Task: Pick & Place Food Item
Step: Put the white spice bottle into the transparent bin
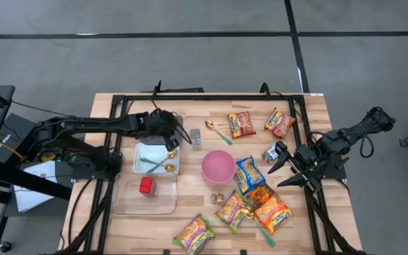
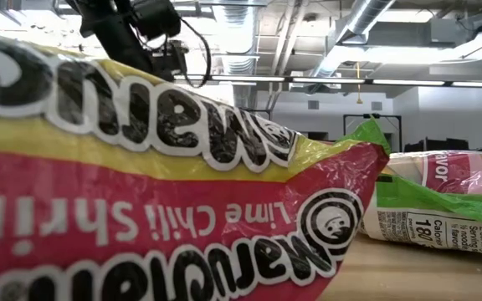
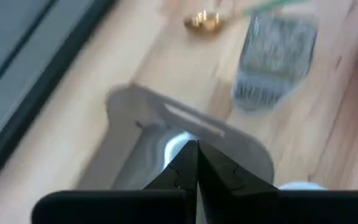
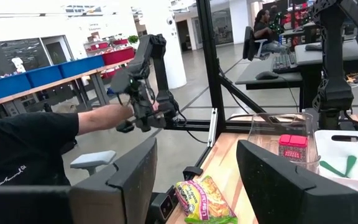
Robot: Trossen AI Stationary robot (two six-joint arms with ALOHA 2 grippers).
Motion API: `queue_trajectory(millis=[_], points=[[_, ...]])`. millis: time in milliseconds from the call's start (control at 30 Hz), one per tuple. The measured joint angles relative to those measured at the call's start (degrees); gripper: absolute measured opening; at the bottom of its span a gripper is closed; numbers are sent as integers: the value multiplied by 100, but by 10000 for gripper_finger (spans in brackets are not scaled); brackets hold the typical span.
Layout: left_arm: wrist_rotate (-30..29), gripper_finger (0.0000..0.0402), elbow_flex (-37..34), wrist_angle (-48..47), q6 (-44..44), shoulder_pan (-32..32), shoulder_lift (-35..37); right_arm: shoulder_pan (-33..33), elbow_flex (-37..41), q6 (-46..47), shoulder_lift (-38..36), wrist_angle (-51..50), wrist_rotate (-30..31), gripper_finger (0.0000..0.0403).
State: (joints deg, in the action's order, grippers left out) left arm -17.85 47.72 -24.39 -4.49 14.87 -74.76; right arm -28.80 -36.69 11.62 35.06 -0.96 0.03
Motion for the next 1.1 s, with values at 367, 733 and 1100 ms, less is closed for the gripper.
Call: queue_trajectory(millis=[367,733,1100], points=[[1626,53,0,777,219,-663,1323,13,0,0,-30,-35,2,215],[1650,145,2,2675,576,-2530,1542,11,0,42,-30,-32,4,215],[539,204,2,2740,872,-2798,1537,11,0,43,-28,-33,4,215]])
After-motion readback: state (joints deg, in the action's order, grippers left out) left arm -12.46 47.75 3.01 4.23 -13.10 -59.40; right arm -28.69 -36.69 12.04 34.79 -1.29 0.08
